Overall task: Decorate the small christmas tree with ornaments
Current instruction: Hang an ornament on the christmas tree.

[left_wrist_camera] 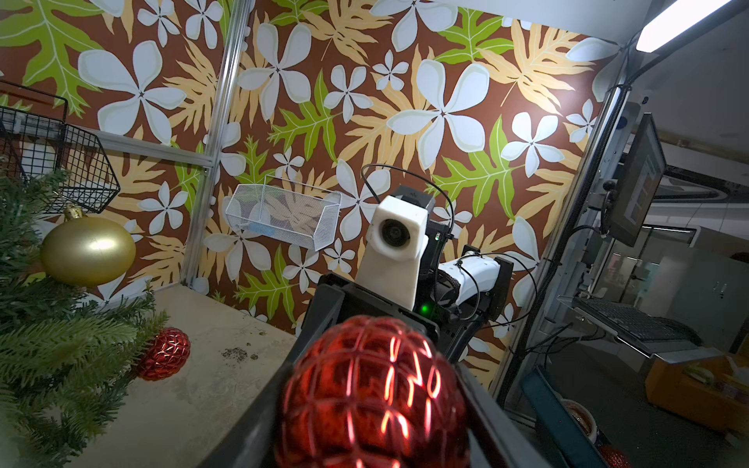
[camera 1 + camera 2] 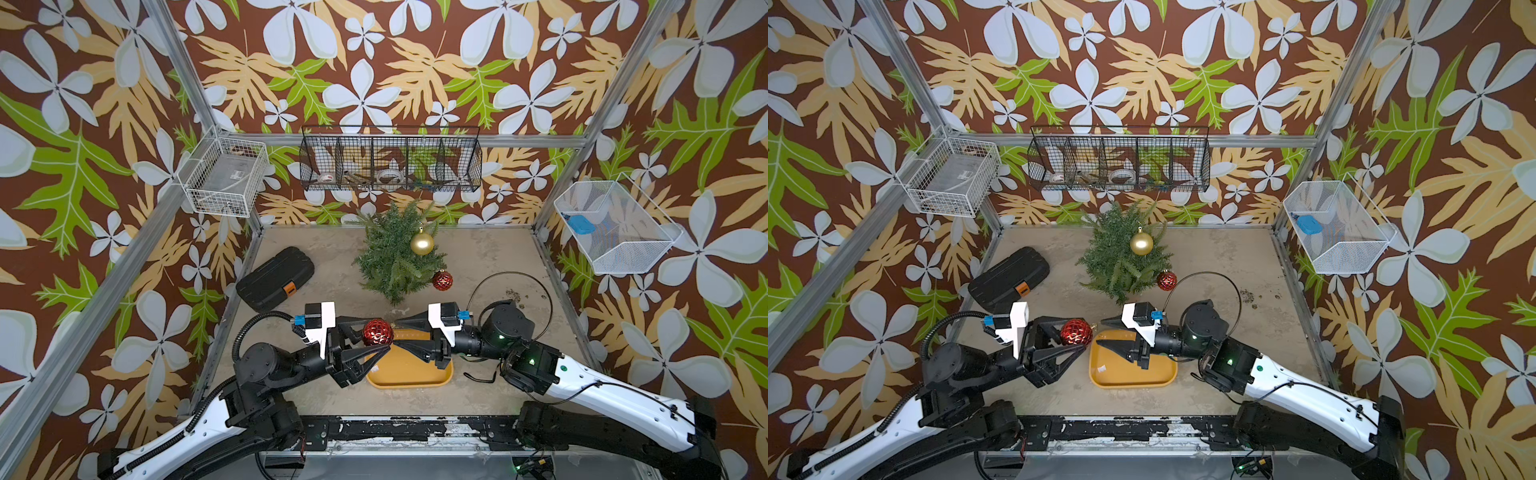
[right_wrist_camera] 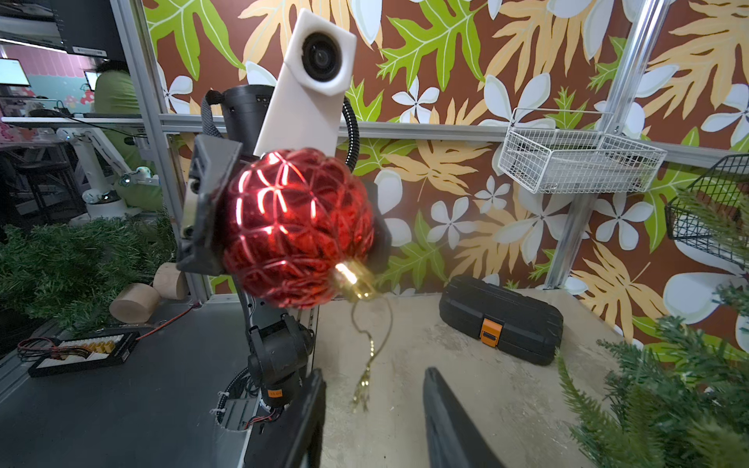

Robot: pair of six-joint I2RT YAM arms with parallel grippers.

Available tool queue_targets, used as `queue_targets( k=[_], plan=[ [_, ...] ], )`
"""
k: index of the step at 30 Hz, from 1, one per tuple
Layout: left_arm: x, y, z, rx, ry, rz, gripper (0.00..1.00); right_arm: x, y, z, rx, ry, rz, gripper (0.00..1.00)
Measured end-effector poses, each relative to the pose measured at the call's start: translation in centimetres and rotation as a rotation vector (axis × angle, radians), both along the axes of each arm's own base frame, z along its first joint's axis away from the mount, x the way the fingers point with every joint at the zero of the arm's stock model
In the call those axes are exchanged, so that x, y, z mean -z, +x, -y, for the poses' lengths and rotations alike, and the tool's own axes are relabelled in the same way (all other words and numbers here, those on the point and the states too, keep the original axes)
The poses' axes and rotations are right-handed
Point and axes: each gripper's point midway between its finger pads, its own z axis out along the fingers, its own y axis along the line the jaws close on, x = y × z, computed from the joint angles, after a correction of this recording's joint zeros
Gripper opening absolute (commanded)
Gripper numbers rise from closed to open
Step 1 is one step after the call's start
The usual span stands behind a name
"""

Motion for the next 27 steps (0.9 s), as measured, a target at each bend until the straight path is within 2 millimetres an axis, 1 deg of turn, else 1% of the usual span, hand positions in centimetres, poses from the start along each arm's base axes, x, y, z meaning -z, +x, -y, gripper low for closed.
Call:
queue_targets(
  k=[2, 5, 7, 8, 9, 13, 19, 21, 27],
  plan=[
    [-0.01, 0.04, -0.06, -0.004, -0.001, -0.001, 0.45, 0.07, 0.04, -0.07, -0.001, -0.002, -0.004, 0.24],
    [-0.05, 0.14, -0.21, -0.013, -0.004, -0.002, 0.45, 0.05, 0.12, -0.05, 0.004, -0.001, -0.004, 0.19],
    [-0.07, 0.12, -0.31, -0.015, -0.007, -0.002, 0.45, 0.00, 0.19, -0.02, 0.010, 0.000, -0.004, 0.20],
    [-0.07, 0.13, -0.34, -0.016, -0.007, -0.002, 0.45, -0.01, 0.24, 0.01, 0.013, 0.000, -0.004, 0.26],
    [-0.08, 0.14, -0.35, -0.017, -0.008, -0.002, 0.45, -0.03, 0.33, 0.04, 0.019, 0.001, -0.004, 0.27],
    [-0.05, 0.18, -0.32, -0.018, -0.007, -0.003, 0.45, -0.01, 0.49, -0.04, 0.025, 0.000, -0.005, 0.26],
    [0.03, 0.26, -0.26, -0.020, -0.004, -0.005, 0.45, 0.08, 0.62, -0.41, 0.020, -0.006, -0.012, 0.30],
    [0.03, 0.26, -0.26, -0.020, -0.004, -0.005, 0.45, 0.17, 0.51, -0.53, 0.010, -0.009, -0.016, 0.29],
    [0.03, 0.28, -0.27, -0.021, -0.005, -0.005, 0.45, 0.34, 0.38, -0.66, -0.002, -0.013, -0.023, 0.21]
  ],
)
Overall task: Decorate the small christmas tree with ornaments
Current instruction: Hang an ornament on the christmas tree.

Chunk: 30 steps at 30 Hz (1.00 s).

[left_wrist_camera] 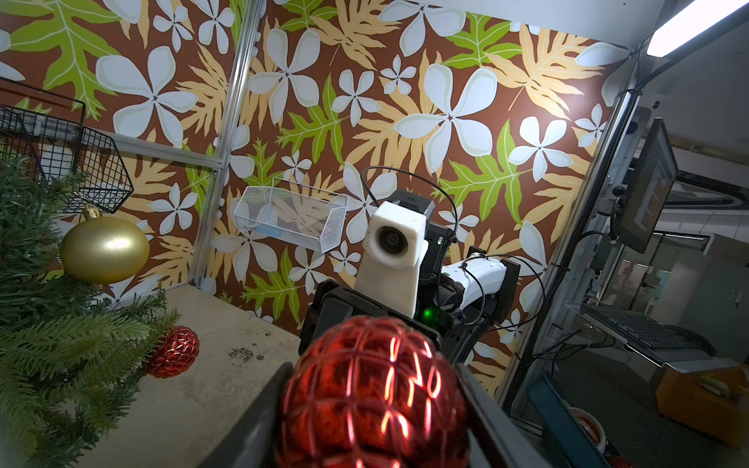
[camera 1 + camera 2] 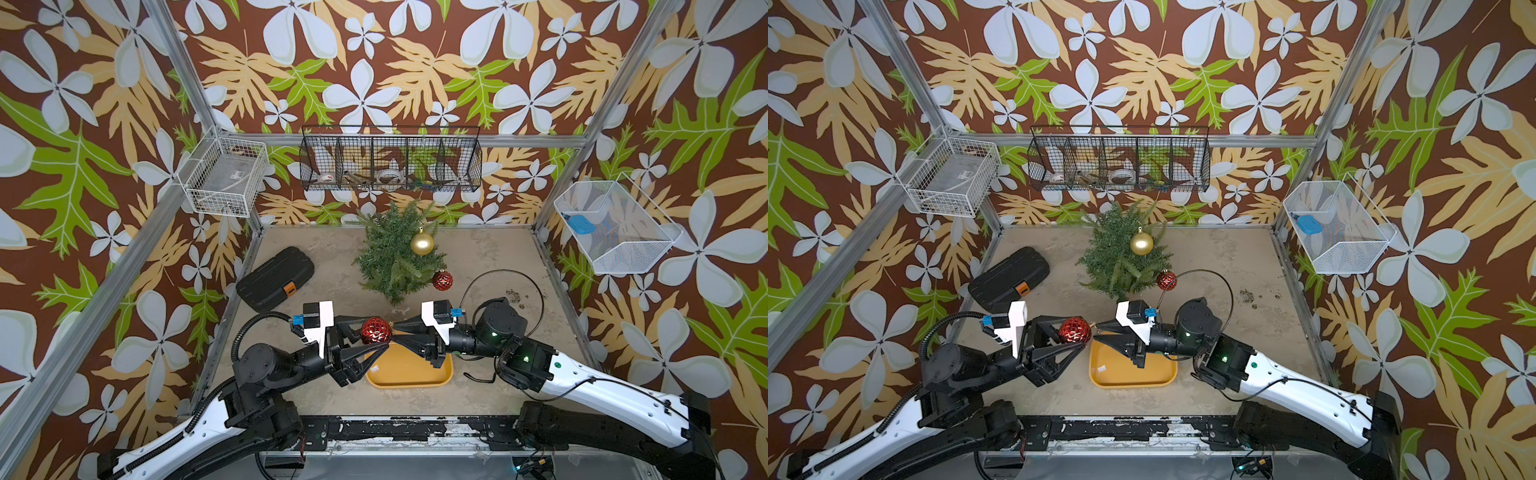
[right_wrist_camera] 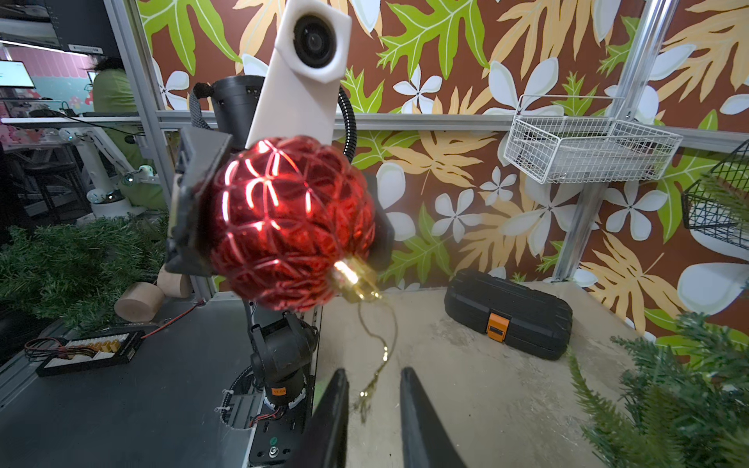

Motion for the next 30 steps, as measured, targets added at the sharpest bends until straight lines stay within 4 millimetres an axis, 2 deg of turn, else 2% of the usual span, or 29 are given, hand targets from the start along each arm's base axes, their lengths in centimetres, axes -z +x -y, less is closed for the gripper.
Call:
queue_targets(
  k=[6, 10, 18, 21, 24, 30],
  plan=[
    [0.1, 0.3, 0.0, -0.016, 0.002, -0.008, 0.43, -0.5, 0.1, 0.5, 0.023, 0.007, 0.003, 0.05],
    [1.1, 1.5, 0.4, -0.055, 0.029, -0.056, 0.43, -0.8, 0.9, 1.0, 0.080, -0.018, 0.001, 0.00],
    [4.1, 3.9, 1.9, -0.116, 0.104, -0.171, 0.45, 0.8, 3.5, 2.3, 0.233, -0.141, -0.013, 0.00],
    [5.1, 4.8, 1.6, -0.134, 0.109, -0.201, 0.47, 1.4, 5.3, 3.2, 0.305, -0.176, -0.029, 0.00],
    [6.4, 6.5, 0.9, -0.172, 0.099, -0.251, 0.47, 2.2, 6.8, 3.9, 0.356, -0.213, -0.049, 0.00],
    [9.1, 8.8, 0.9, -0.144, 0.101, -0.356, 0.47, 3.3, 8.1, 3.6, 0.379, -0.285, -0.063, 0.00]
  ],
)
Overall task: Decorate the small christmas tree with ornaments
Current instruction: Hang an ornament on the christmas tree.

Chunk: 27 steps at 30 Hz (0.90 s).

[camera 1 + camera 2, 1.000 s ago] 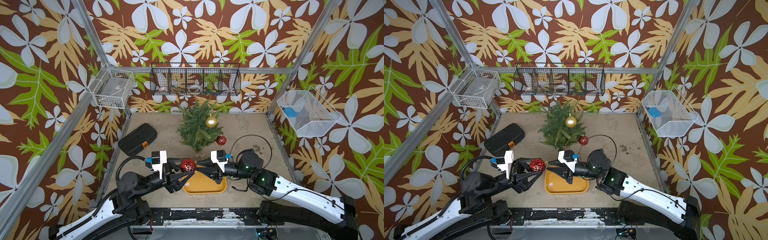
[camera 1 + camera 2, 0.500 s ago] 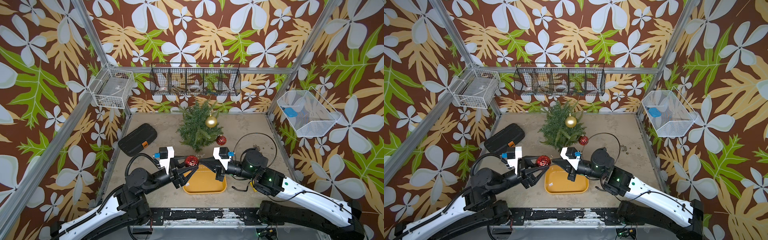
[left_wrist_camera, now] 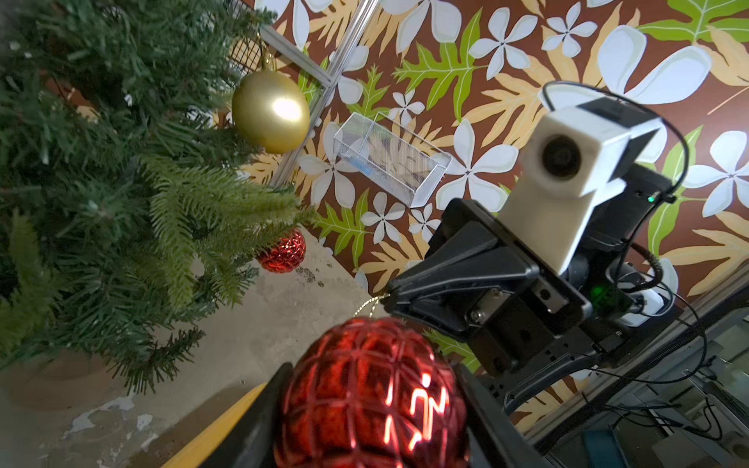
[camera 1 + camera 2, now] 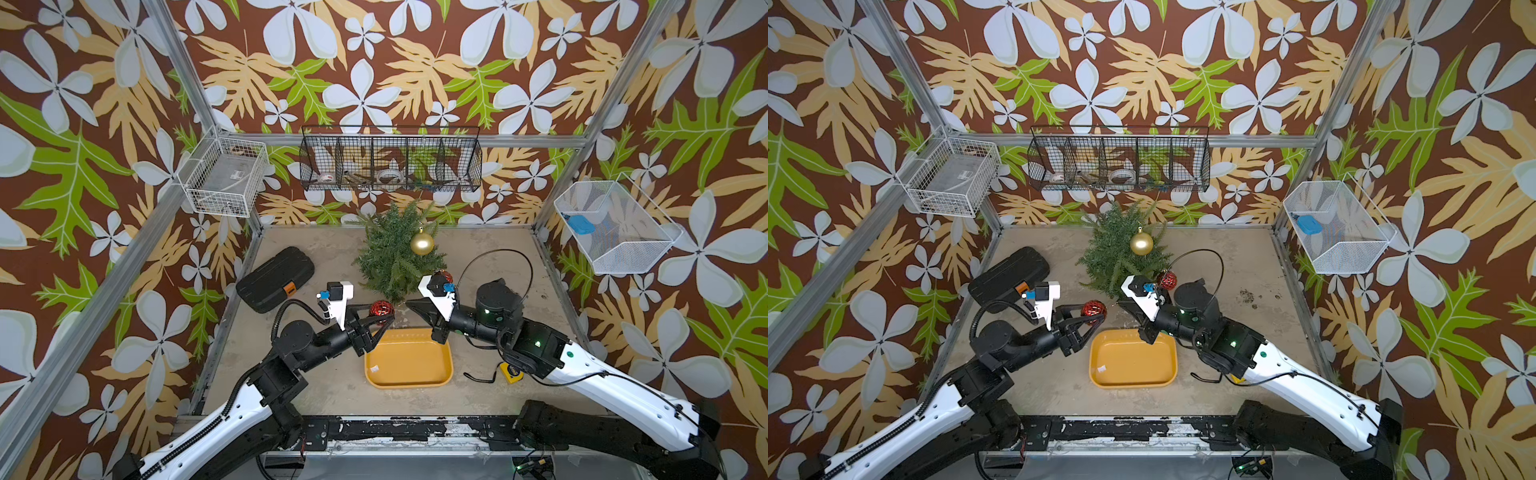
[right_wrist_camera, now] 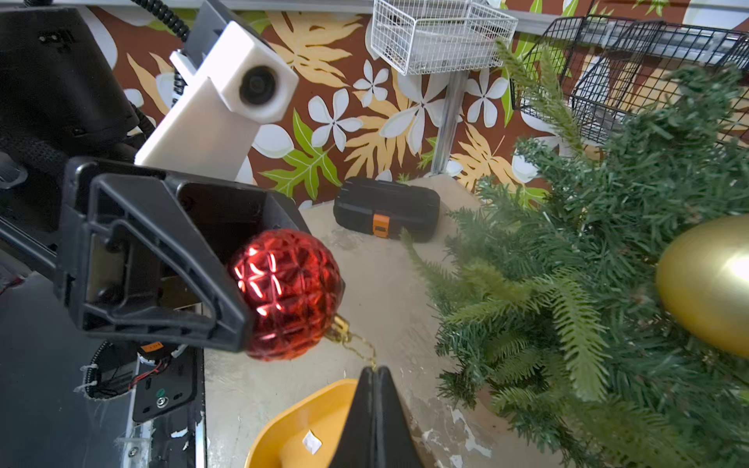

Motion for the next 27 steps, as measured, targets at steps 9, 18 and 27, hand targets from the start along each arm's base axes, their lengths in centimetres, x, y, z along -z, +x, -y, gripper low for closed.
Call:
queue_targets(
  k=[9, 18, 27],
  plan=[
    [-1.0, 0.6, -0.6, 0.038, -0.060, 0.020, 0.48, -0.3, 1.3, -0.1, 0.036, -0.045, 0.019, 0.00],
    [-2.3, 0.4, -0.4, 0.073, -0.080, 0.060, 0.48, -1.0, 2.0, 0.0, 0.062, -0.055, 0.042, 0.00],
    [-3.3, 1.1, -0.4, 0.056, -0.093, 0.076, 0.47, -1.9, 2.0, 0.0, 0.060, -0.049, 0.057, 0.00]
  ],
)
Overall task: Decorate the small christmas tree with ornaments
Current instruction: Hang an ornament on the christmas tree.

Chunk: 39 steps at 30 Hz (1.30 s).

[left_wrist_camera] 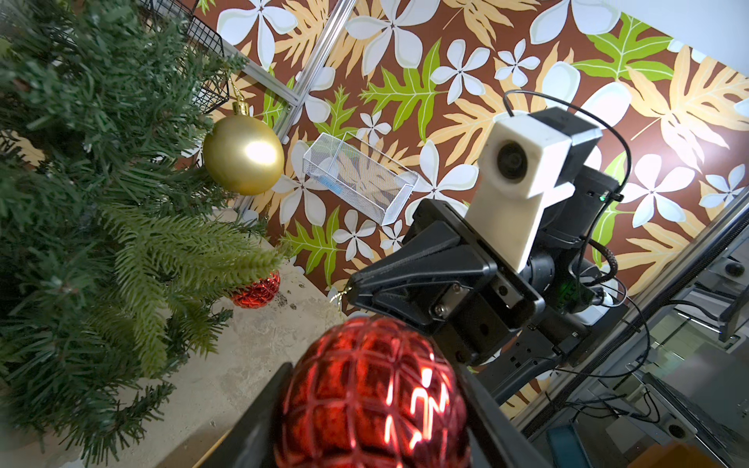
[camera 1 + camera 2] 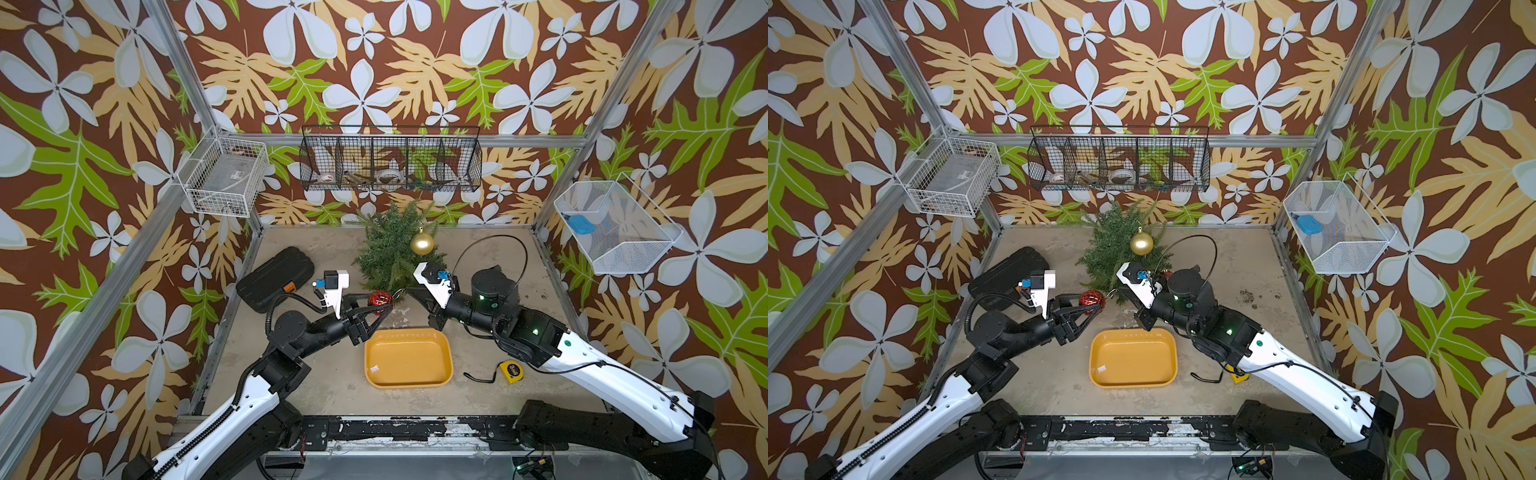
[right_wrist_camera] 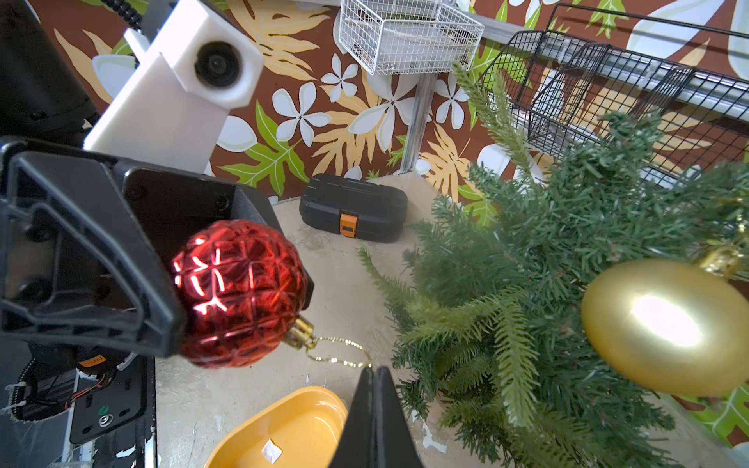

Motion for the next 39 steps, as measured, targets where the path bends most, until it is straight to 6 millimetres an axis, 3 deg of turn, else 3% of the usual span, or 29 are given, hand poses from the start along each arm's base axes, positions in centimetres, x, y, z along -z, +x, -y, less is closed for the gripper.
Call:
queue_targets(
  k=[27, 39],
  plan=[
    [-1.5, 1.7, 0.1, -0.022, -0.034, 0.024, 0.45, -0.3, 0.7, -0.8, 0.001, -0.013, 0.010, 0.00],
    [-1.5, 2.7, -0.3, -0.047, -0.033, 0.025, 0.44, -0.8, 2.2, 0.3, 0.084, -0.024, 0.033, 0.00]
  ],
)
